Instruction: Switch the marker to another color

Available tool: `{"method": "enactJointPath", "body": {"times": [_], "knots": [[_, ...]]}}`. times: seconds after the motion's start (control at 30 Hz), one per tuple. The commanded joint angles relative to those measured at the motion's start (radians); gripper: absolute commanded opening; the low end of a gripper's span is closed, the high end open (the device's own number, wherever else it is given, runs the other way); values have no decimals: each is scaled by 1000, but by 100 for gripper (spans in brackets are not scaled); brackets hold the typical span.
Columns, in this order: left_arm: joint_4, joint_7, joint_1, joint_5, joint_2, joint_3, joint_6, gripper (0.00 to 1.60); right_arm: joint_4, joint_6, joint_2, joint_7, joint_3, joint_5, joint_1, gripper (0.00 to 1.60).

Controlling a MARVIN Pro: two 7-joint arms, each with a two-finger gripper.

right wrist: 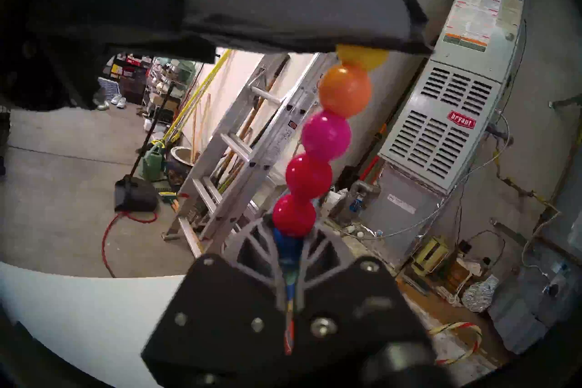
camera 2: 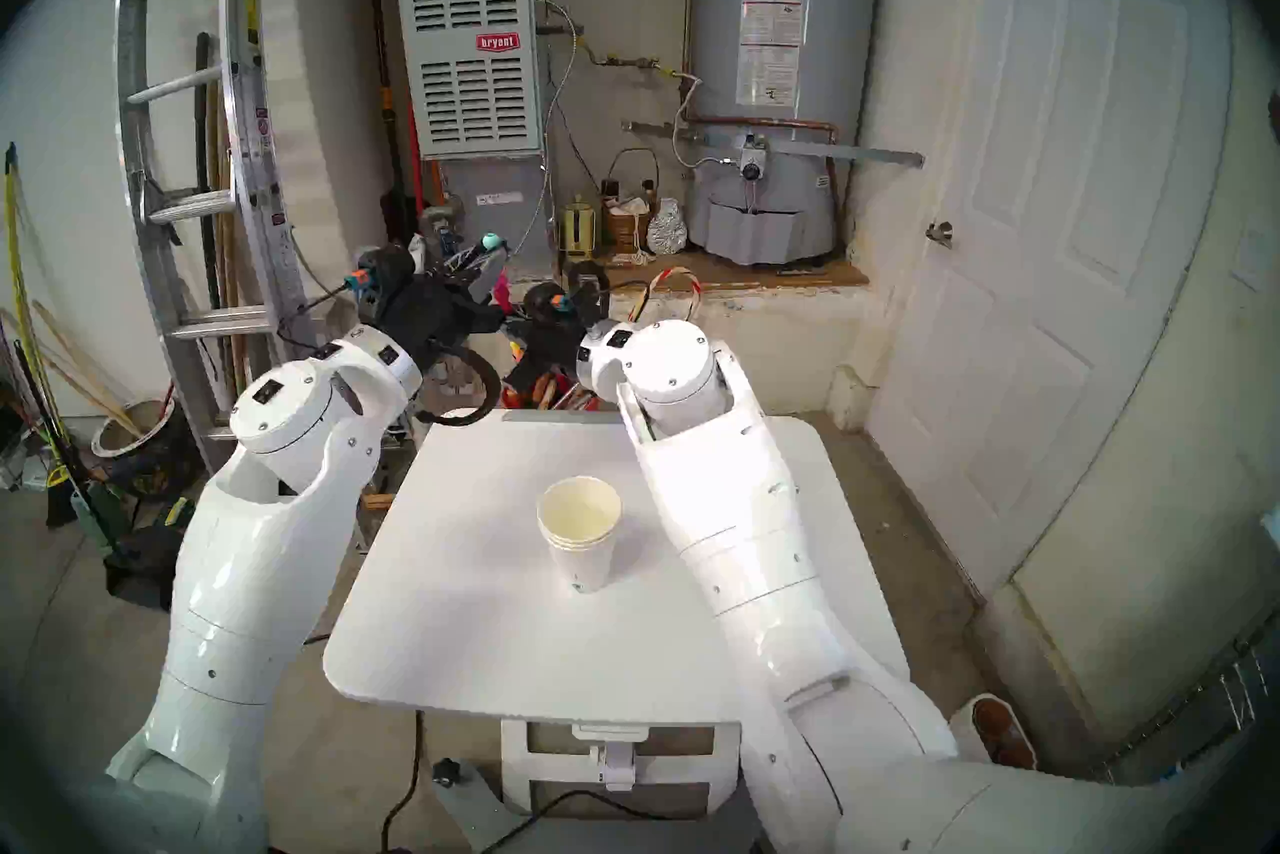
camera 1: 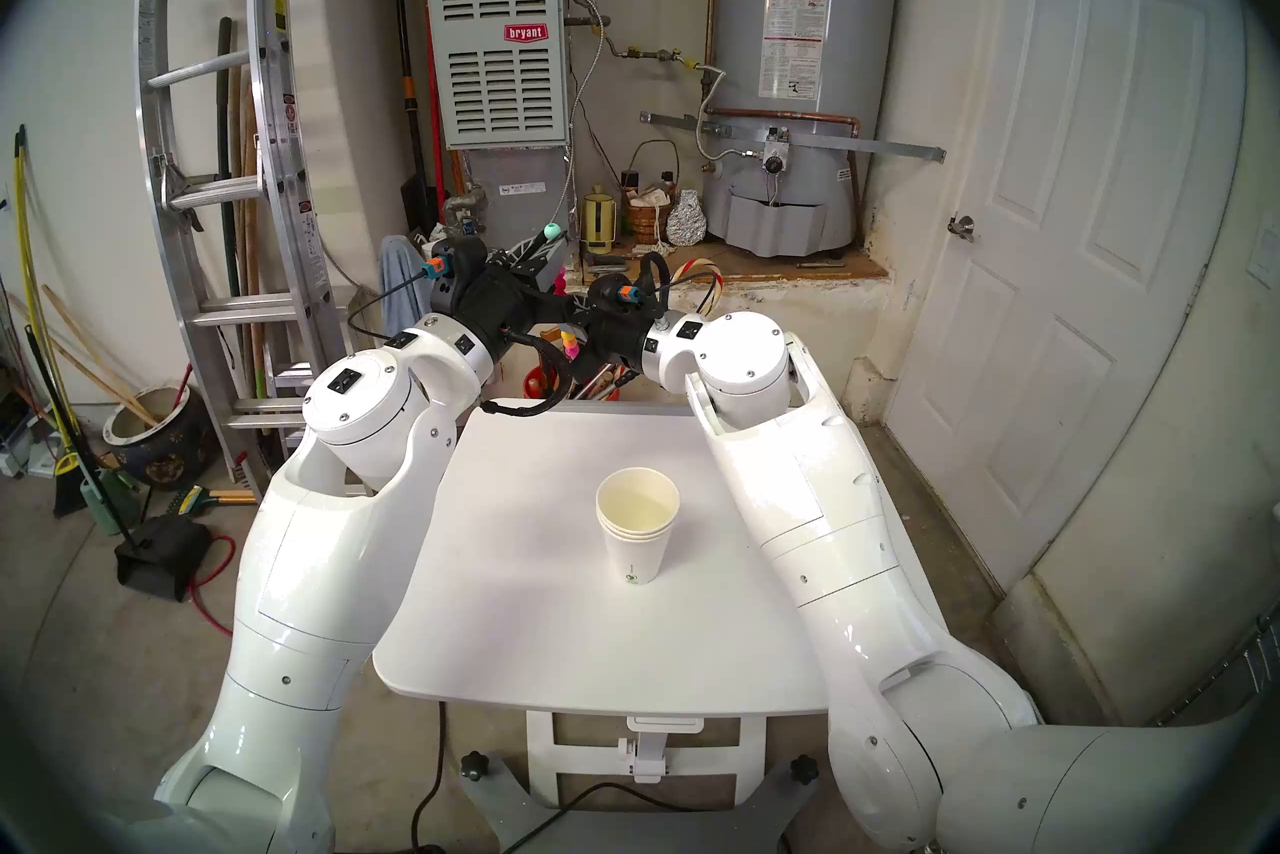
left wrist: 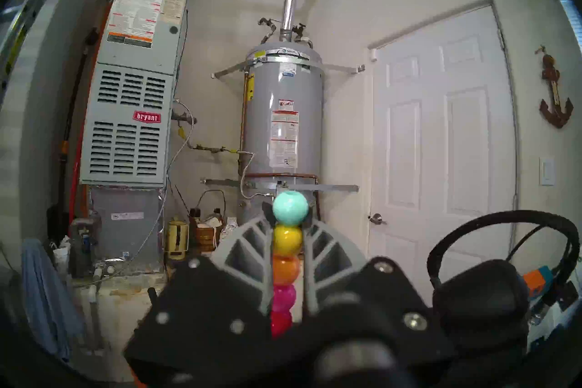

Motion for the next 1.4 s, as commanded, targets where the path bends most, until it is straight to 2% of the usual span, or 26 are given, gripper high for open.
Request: {"method": "enactJointPath", "body": {"times": [0.0, 0.5, 0.77, 1.37], "knots": [[26, 17, -13, 3, -1, 2, 32, 0, -41, -53, -14, -24, 1, 1, 29, 0], [18, 24, -5, -41, -18, -22, 25, 0, -42, -76, -32, -40, 9, 3, 24, 0], [-5, 17, 6, -76, -27, -37, 29, 0, -14, -101, -38, -52, 7, -3, 27, 0], [1, 11, 19, -59, -17, -34, 37, 0, -7, -115, -41, -59, 13, 2, 48, 0]]}}
